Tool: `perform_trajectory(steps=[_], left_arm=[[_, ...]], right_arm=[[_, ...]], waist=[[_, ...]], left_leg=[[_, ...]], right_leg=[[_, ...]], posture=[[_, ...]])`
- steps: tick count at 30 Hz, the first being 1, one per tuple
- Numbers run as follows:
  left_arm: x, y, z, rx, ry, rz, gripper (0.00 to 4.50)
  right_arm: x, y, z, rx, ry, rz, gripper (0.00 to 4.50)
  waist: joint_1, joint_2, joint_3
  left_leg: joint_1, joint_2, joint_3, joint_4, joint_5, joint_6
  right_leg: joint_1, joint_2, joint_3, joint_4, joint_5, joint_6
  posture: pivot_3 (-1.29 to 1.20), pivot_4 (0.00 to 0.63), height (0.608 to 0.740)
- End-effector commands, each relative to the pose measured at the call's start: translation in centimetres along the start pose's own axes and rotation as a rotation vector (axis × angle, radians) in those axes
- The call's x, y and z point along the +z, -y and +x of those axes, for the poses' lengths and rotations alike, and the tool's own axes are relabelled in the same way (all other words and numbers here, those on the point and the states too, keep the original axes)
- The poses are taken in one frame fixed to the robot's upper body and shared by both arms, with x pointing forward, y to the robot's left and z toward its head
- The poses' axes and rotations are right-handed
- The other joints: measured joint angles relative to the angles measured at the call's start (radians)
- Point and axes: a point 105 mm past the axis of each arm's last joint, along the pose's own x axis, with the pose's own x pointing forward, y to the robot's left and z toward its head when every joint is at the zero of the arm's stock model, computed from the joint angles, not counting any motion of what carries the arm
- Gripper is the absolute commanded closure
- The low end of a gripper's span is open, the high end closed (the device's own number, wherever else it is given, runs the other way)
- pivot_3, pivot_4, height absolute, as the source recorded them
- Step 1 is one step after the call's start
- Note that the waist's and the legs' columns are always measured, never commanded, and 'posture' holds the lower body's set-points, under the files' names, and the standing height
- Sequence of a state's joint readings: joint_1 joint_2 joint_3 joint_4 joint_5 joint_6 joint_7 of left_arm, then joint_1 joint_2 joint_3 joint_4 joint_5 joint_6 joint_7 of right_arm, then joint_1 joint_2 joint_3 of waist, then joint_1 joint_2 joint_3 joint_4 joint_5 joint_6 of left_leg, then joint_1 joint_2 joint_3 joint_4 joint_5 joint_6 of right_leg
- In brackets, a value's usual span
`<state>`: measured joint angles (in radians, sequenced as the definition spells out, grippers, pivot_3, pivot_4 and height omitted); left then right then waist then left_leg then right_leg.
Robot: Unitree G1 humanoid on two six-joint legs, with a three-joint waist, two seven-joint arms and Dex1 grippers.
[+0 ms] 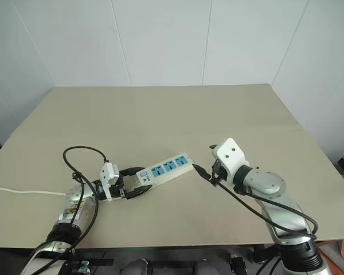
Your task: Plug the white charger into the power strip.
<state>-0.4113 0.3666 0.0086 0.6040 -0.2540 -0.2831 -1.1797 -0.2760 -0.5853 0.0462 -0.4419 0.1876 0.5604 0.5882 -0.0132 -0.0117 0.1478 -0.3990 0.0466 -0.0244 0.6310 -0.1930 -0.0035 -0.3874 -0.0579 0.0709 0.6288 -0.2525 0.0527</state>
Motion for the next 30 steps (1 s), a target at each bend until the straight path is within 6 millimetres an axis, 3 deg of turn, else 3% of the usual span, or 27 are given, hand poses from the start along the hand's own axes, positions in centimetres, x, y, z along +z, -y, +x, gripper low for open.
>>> perform_trajectory(steps=[1,5,9,16,22,30], left_arm=[[-1.7,1.0,0.1,0.005,-0.023,-0.072,1.25],[-0.9,1.2,0.1,-0.01,0.039,-0.067,1.25],[-0.3,2.2,-0.2,-0.145,0.032,-0.083,1.25],[0.2,3.1,-0.3,-0.355,-0.033,-0.025,1.25],[0.6,3.6,0.2,-0.488,-0.054,0.034,1.25],[0.2,3.8,1.0,-0.484,-0.032,0.03,1.25]], right_arm=[[0.8,0.3,-0.1,-0.011,0.024,-0.023,0.0],[1.0,0.7,-0.4,-0.017,0.023,-0.04,0.0],[2.0,2.4,-1.8,0.024,-0.029,-0.115,0.0],[1.6,5.0,-4.0,0.302,-0.447,-0.233,0.0],[0.3,6.2,-3.2,0.439,-0.688,-0.32,0.0],[-2.5,6.9,-1.6,0.497,-0.853,-0.358,0.0]], waist=[[0.0,0.0,0.0],[0.0,0.0,0.0],[-0.002,0.001,0.0],[-0.002,0.0,0.0],[-0.002,0.0,0.0],[0.007,0.0,0.0]], left_leg=[[0.0,0.0,0.0,0.0,0.0,0.0],[0.0,0.0,0.0,0.0,0.0,0.0],[-0.001,0.0,0.0,-0.001,0.0,0.0],[-0.003,0.0,0.0,-0.003,0.0,0.0],[-0.008,0.0,0.001,-0.003,0.0,0.0],[-0.015,-0.001,0.001,-0.002,0.0,0.0]], right_leg=[[0.0,0.0,0.0,0.0,0.0,0.0],[0.0,0.0,0.0,0.0,0.0,0.0],[-0.001,0.0,0.0,-0.001,0.0,-0.001],[-0.003,-0.001,-0.001,-0.003,0.001,-0.004],[-0.01,-0.001,0.0,-0.003,-0.001,-0.003],[-0.015,-0.001,-0.001,-0.001,0.001,-0.006]], posture=[[0.0,0.15,0.74],[0.0,0.15,0.74],[0.0,0.15,0.74],[0.0,0.15,0.74],[0.0,0.15,0.74],[0.0,0.15,0.74]])
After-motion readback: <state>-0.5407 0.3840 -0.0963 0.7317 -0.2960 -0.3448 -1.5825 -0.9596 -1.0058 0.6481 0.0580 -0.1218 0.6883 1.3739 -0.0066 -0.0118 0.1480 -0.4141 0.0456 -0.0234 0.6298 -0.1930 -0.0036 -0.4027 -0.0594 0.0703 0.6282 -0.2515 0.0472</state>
